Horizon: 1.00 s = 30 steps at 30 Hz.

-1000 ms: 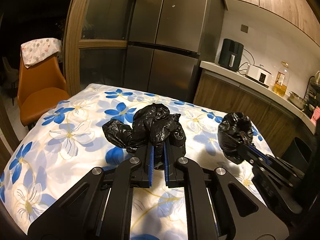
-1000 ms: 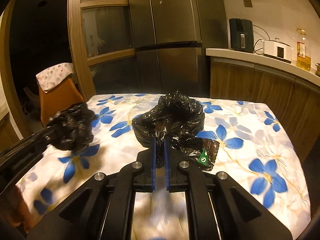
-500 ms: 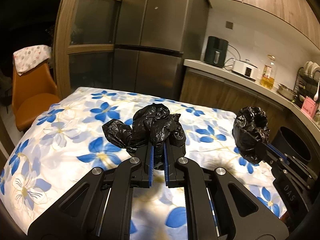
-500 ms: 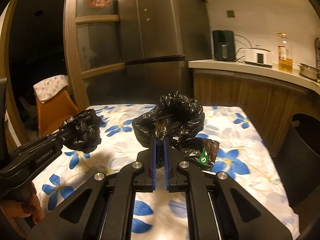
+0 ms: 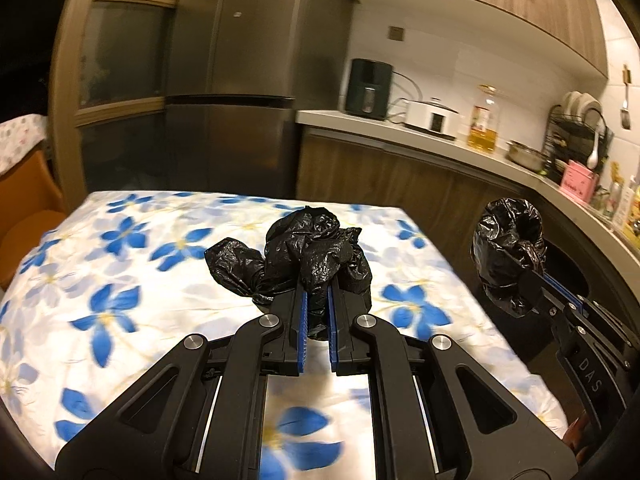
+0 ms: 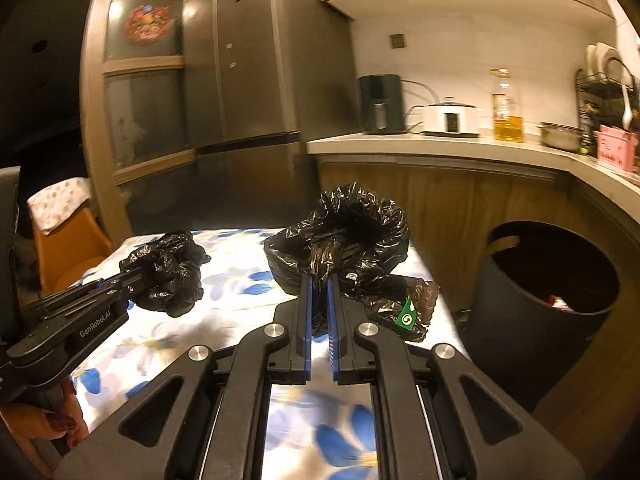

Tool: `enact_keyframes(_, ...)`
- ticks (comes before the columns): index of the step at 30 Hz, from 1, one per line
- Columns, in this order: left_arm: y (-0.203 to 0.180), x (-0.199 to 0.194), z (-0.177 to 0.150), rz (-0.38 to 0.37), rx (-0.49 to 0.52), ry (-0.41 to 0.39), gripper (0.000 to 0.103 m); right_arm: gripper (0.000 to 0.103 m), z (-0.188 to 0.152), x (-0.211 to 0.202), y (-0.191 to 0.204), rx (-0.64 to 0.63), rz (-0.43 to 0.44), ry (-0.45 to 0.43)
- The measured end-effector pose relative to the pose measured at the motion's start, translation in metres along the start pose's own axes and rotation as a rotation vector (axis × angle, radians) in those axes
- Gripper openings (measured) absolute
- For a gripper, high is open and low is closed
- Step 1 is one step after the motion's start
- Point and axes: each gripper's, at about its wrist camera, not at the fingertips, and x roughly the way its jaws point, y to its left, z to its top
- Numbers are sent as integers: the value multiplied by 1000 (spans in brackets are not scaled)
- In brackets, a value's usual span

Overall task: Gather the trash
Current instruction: 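Carry the black plastic bag in both tools over the black bin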

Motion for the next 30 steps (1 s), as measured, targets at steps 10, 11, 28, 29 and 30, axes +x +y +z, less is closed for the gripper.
enact_keyframes(10,-80,19,11,-137,89,-10,8,8,10,-25,-62,49,-146,-57)
enact_keyframes(11,-88,19,12,-150,97,-12,8,8,12,-27,-68,53,-161,-63)
enact_keyframes(28,-230,32,40,-383,212,-61,8,8,33,-58,-162,139,-344,-135)
enact_keyframes(29,-238,33,41,-393,216,-62,8,8,33,-58,-165,141,-349,-135)
enact_keyframes(30,-243,34,41,-399,218,-61,8,8,32,-58,-168,146,-353,-135)
